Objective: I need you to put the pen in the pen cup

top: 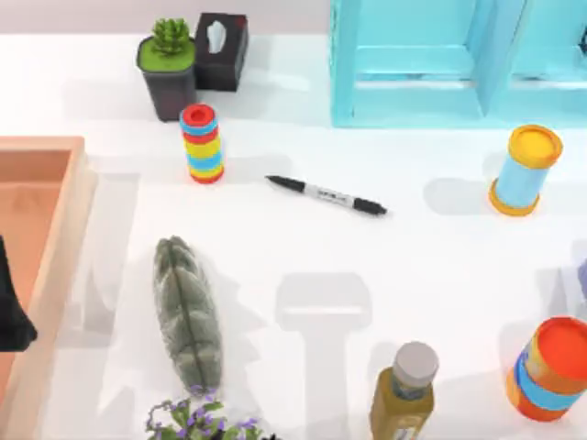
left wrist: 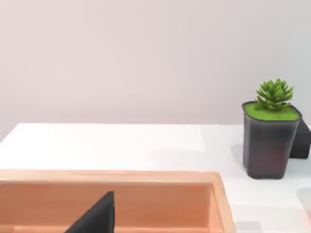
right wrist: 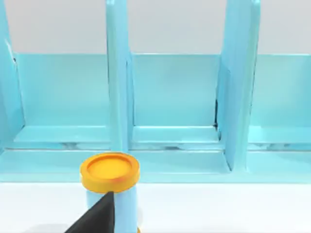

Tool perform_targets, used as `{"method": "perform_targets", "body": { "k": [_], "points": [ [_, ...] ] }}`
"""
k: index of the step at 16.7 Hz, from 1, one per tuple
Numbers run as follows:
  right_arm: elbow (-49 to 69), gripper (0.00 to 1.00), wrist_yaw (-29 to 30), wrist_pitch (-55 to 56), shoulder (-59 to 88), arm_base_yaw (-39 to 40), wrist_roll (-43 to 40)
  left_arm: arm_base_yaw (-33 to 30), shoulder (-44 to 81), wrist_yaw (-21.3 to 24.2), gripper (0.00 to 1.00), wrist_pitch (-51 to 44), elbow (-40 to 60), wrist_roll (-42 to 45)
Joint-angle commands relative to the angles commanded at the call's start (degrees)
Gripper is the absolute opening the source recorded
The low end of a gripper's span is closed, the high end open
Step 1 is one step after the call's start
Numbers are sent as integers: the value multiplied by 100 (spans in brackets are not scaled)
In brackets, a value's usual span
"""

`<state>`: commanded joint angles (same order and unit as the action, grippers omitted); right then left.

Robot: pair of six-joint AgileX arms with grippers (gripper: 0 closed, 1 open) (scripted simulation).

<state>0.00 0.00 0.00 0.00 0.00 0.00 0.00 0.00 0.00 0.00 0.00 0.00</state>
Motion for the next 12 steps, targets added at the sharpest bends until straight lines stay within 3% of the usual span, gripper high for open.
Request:
{"method": "perform_targets", "body": {
  "k": [6, 12],
  "points": [
    [544, 100, 8, -292, 532, 136, -135, 0, 0, 0, 100, 0, 0, 0],
    [2842, 100, 71, -1605, 2798, 693, -672, 0, 0, 0, 100, 0, 0, 0]
  ]
}}
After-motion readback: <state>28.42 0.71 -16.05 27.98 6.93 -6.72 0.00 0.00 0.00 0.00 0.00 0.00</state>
